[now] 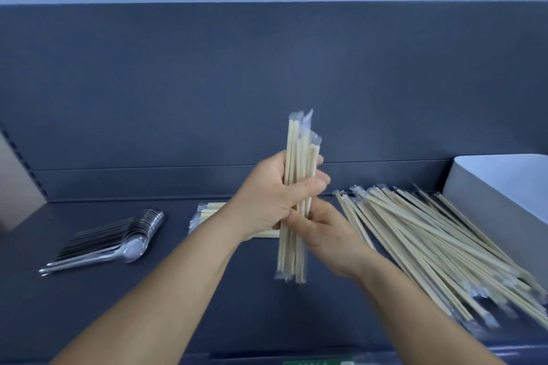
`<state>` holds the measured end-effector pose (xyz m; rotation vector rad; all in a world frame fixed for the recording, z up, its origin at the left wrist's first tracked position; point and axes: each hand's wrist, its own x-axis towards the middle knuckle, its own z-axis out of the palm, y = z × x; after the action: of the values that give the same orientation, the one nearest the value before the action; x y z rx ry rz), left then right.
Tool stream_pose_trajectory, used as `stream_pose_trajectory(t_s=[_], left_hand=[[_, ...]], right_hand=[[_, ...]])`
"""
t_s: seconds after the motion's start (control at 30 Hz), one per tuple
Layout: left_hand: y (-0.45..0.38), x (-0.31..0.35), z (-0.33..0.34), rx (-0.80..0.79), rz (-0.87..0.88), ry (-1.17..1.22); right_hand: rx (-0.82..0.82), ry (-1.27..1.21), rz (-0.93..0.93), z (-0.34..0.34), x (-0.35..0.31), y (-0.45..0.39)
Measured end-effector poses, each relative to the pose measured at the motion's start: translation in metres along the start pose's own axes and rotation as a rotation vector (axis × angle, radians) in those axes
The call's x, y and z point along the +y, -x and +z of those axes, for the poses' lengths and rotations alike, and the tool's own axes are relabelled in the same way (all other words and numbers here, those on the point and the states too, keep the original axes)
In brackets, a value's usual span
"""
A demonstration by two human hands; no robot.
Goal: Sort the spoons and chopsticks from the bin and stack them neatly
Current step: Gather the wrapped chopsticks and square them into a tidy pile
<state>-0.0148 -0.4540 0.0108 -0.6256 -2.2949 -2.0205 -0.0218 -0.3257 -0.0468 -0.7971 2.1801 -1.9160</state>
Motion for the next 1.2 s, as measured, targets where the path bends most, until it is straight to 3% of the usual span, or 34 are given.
stream_pose_trajectory(t_s=[0.1,0.2,0.4,0.53,0.67,0.77,0.8,0.87,0.93,1.03,1.2], left_hand=[[0.007,-0.012,-0.004,-0.005,-0.025,0.066],[0.011,-0.018,-0.003,0.02,0.041,-0.017],[0.013,-0.022,0.008,0.331,0.12,0.092],[0.016,-0.027,0.003,0.329,0.075,0.083],[0.014,-0.02,-0.026,0.404,0.168,-0.125],[0.023,-0.017,-0.057,0.508,0.339,-0.727],[0.027,-0.021,-0.064,0.439,0.407,-1.0],[0.034,-0.037,-0.069,0.132,0.4,-1.388],[0.039,-0.066,-0.067,-0.079,0.205,-1.487],[0.041,-0.099,-0.069,-0.109,0.057,-1.482],[0.029,-0.124,-0.073,-0.043,0.033,-1.409]], right_hand=[[-0.015,0.028,0.087,0.008,0.01,0.004],[-0.023,0.005,0.134,0.014,0.018,0.009],[0.038,-0.135,0.104,0.026,0.023,0.018],[0.05,-0.047,0.107,0.036,0.027,0.018],[0.144,0.105,0.129,0.029,0.018,0.005],[0.169,0.722,0.151,0.018,0.018,-0.007],[0.165,0.892,0.143,0.017,0.02,-0.011],[0.175,1.078,0.093,0.02,0.025,-0.019],[0.157,1.216,0.033,0.026,0.033,-0.025],[0.1,1.306,0.016,0.034,0.052,-0.029],[0.143,1.308,0.016,0.033,0.069,-0.045]])
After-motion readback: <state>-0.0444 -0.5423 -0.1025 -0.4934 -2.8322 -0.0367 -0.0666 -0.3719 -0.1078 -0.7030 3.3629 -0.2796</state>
